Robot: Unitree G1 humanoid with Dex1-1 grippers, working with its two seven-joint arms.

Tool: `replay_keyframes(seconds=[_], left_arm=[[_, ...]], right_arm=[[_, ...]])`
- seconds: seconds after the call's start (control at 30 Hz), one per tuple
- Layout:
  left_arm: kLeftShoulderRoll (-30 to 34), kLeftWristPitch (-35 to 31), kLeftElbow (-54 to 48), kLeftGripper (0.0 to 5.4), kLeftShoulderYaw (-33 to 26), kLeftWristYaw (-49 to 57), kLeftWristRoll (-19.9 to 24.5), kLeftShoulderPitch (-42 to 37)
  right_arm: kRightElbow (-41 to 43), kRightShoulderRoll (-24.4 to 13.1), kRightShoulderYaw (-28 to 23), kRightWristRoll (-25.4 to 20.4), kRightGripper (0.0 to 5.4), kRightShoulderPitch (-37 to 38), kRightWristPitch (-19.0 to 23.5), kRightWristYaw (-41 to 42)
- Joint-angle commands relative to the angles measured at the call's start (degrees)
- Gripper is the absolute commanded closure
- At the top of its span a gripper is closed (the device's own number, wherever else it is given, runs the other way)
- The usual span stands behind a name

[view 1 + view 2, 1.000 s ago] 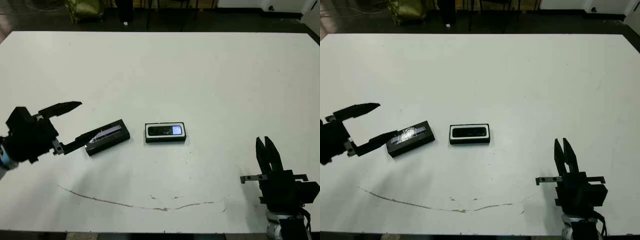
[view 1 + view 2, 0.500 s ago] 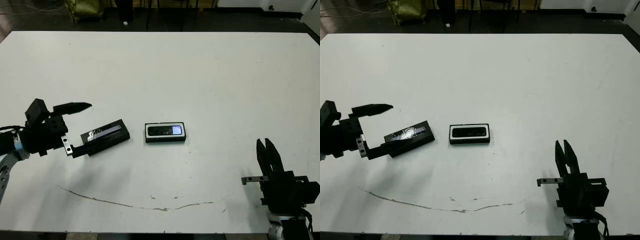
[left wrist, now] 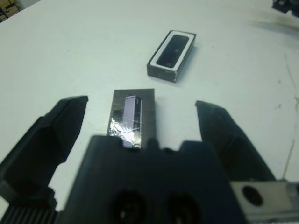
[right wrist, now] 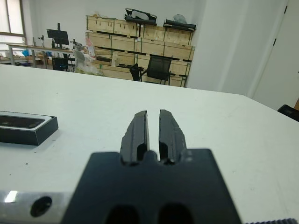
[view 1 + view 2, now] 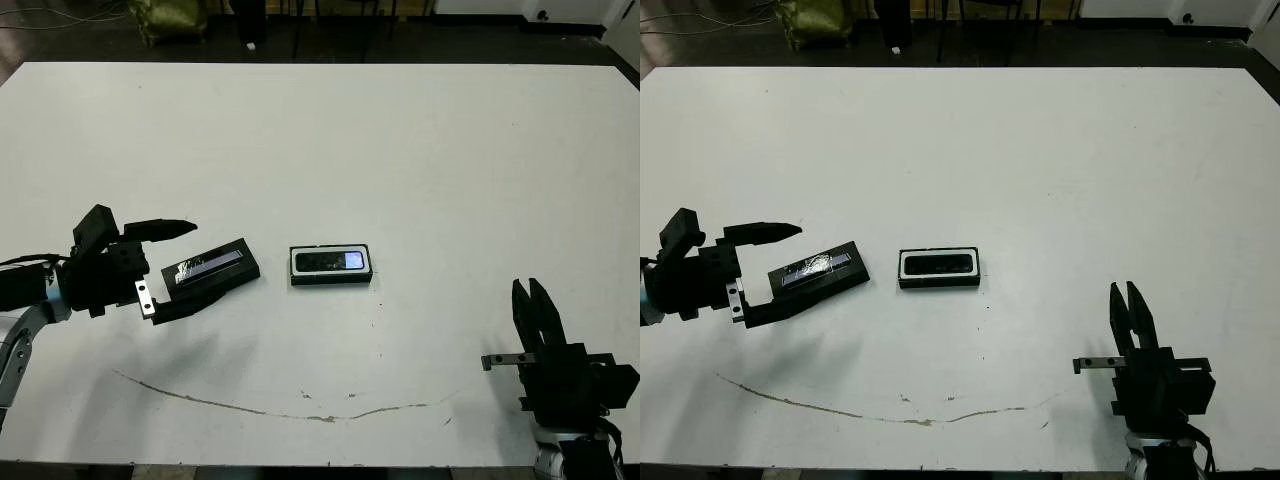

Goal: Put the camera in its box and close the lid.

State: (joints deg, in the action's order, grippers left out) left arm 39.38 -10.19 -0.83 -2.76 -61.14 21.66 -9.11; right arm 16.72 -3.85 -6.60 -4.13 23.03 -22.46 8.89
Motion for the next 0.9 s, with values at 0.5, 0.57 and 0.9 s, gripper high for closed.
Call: replay_keyframes(seconds=[0.5,0.57,0.9], left_arm=[[-0.46,1.61,1.96,0.01,1.99,0.74,-2.6,-0.03],[-0.51,1.38,2.99,0.01,2.23,0.27,-2.38,-0.47],[-1.21,3.32,9.86,0.01,3.79,-0.28,-4.42,-2.64]], right_arm=[[0.68,-0.43,0.0,1.48,5.4,0.86,2.1,-1.04],[1.5,-0.37,0.21,1.67,5.4,1.14,2.95,-1.25],[0.29,-0.06,0.32,-0.15,5.4,1.36,2.17,-1.06]])
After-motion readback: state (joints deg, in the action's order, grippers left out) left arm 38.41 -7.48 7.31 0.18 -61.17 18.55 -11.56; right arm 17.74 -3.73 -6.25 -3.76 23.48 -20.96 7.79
